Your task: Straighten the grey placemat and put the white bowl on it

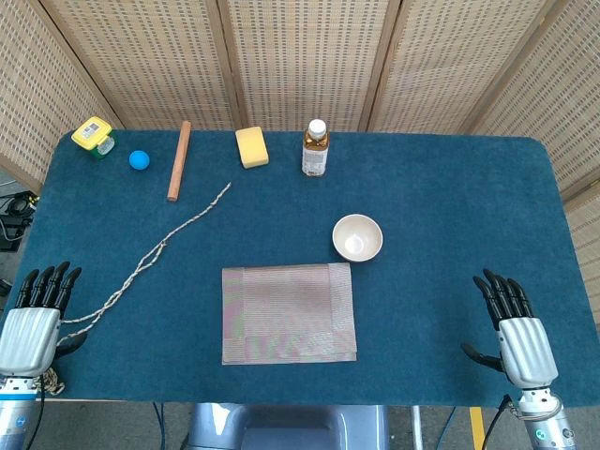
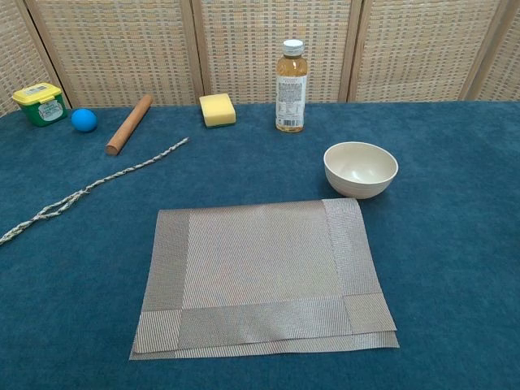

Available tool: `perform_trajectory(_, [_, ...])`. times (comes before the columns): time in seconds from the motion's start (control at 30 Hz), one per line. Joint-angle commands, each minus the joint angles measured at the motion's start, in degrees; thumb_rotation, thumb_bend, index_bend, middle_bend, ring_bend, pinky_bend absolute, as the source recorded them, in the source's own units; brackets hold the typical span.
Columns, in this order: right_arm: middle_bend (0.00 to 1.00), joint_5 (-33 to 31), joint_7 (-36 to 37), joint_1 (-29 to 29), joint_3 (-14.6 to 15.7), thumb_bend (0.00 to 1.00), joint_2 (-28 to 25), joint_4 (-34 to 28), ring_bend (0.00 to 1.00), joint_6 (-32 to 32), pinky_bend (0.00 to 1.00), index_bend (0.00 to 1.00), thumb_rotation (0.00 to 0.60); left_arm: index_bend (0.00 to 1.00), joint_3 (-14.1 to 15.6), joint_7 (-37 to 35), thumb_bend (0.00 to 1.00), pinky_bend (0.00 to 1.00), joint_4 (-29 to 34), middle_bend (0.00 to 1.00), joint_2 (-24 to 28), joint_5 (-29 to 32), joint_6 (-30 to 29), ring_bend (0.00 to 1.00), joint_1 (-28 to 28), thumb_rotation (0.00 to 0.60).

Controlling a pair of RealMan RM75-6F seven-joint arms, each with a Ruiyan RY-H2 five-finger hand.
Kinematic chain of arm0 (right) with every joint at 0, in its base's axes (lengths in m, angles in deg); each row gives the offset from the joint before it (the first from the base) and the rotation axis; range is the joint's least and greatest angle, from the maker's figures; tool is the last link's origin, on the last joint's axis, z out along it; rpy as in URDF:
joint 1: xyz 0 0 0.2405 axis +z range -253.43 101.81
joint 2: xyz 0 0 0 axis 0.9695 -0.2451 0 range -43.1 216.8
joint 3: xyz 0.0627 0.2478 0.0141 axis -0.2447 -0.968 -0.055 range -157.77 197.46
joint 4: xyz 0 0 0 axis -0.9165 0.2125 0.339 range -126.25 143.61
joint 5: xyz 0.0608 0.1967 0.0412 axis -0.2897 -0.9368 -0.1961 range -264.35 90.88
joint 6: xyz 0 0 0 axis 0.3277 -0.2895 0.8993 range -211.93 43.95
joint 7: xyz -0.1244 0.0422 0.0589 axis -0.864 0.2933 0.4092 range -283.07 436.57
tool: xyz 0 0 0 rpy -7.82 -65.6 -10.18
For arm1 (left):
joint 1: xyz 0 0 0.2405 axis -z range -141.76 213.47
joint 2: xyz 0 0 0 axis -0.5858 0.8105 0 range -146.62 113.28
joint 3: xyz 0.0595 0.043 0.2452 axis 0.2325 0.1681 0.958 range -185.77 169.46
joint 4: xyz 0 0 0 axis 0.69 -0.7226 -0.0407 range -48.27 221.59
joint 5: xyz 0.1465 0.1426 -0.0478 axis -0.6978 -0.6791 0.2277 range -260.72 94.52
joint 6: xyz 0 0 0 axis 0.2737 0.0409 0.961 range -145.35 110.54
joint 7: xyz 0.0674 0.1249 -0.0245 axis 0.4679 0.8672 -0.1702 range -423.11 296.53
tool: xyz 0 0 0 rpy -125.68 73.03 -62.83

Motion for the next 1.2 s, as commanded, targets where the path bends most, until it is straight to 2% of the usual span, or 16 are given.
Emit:
perform_trajectory(0.03, [0.00,-0.01,0.20,-0.03,0.04,0.13,-0.22,-0.11,0.00,-0.07,0.00,0.00,0.600,0.00,0.08,-0.15,0.00,0.00,0.10,0.00,0.01,-0.45,-0.58,0.00,-0.03,0.600])
perform_trajectory(0.4, [0.00,0.55,1.04,-0.24,0.28,0.13,-0.71,-0.51,0.00,-0.52,0.00,0.00,0.600,0.00,0.26,-0.90,0.00,0.00,-0.94,0.00,-0.78,-2.70,-2.04,0.00,-0.06,0.600])
perform_trajectory(0.8, [0.00,-0.09,2.07,-0.27,0.04,0.13,-1.18,-0.52,0.00,-0.39,0.00,0.00,0.600,0.00,0.99,-0.02,0.00,0.00,-1.72,0.00,-1.92,-4.03,-1.06,0.00,0.54,0.600])
perform_trajectory(1.03, [0.00,-0.32,2.67,-0.35,-0.07,0.13,-1.53,-0.57,0.00,-0.47,0.00,0.00,0.600,0.00,2.44,1.33,0.00,0.00,-0.36,0.00,-3.20,-5.29,1.83,0.00,1.66,0.600])
perform_trajectory(1.2, [0.00,-0.09,3.00,-0.38,-0.01,0.13,-1.79,-0.79,0.00,-0.57,0.00,0.00,0.600,0.00,2.73,5.16,0.00,0.00,0.38,0.00,-5.56,-5.74,4.97,0.00,3.30,0.600])
